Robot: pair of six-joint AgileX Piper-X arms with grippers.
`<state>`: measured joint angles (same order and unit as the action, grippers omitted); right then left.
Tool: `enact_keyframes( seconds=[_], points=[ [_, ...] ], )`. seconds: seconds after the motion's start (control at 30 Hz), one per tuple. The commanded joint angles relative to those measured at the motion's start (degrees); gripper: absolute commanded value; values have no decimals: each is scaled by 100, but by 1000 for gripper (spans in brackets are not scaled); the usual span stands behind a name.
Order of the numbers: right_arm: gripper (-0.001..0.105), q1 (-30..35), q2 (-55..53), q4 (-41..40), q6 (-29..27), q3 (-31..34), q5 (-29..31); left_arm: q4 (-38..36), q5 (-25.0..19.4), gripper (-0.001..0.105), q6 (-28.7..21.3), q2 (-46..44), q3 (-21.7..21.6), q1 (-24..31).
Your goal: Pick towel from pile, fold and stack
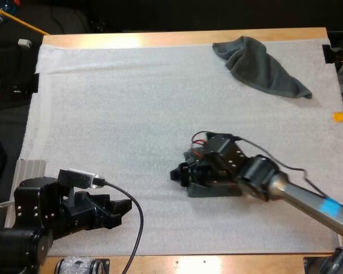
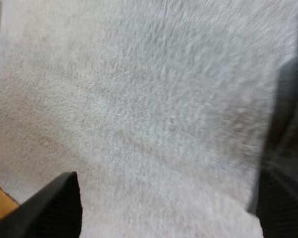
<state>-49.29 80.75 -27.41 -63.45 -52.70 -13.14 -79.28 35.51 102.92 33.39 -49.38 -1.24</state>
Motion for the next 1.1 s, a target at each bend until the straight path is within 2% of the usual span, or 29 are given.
enact_keyframes(
  seconds=[0.0,0.2,0.7,0.83,1.0,1.07],
  points=[
    [71,-22,-247,-312,-221,-47,114,-12,-13,61,-43,-29,-12,9],
    [71,-22,-1258,-1344,-568,-47,744,11,-13,61,-43,-29,-12,9],
    [71,-22,-3712,-3241,-585,-47,1030,332,-13,61,-43,-29,12,9],
    [71,-22,-4019,-3526,-579,-47,1354,538,-13,61,1,-29,206,9],
    [71,-22,-4208,-3657,-579,-47,1595,1065,-13,71,436,43,684,9],
    [71,-22,-4208,-3704,-579,-47,1594,1262,21,71,581,140,814,9]
  ],
)
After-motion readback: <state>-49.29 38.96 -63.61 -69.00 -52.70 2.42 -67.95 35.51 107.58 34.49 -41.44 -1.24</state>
